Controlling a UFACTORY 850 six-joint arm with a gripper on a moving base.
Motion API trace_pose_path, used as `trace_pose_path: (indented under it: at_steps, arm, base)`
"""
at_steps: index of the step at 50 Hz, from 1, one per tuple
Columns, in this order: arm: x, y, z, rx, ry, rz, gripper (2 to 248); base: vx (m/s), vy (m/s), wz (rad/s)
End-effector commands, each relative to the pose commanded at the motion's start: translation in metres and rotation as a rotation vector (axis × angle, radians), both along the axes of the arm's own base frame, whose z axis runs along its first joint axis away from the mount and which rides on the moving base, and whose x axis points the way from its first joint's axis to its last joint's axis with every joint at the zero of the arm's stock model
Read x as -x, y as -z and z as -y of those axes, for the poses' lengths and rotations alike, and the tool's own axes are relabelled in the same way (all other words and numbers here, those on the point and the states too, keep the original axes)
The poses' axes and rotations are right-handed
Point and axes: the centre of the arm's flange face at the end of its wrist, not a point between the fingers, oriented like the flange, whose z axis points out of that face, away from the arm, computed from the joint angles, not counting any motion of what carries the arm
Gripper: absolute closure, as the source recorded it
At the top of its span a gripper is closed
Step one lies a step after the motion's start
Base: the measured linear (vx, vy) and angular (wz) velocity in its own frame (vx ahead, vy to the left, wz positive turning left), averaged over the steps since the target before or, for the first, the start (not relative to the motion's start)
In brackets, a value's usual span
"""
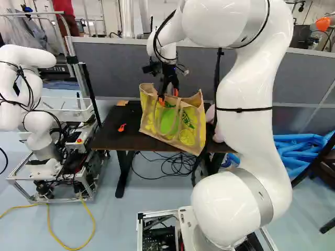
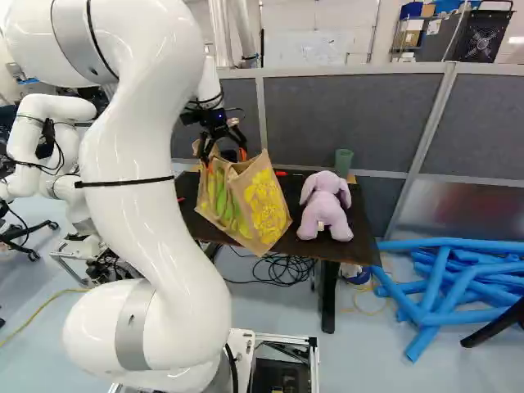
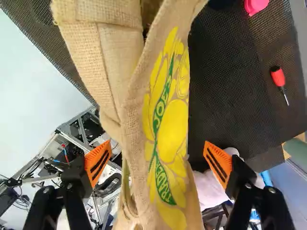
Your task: Pick up the bag on the ground and place it on the table
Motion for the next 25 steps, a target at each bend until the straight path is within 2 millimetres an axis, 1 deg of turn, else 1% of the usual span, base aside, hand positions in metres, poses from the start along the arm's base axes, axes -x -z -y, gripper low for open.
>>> trace_pose_path:
  at_steps: [25]
  arm:
    - [0.019, -0.04, 0.004, -0.001, 0.004, 0.02, 3]
  base:
    - [0.0, 0.0, 0.0]
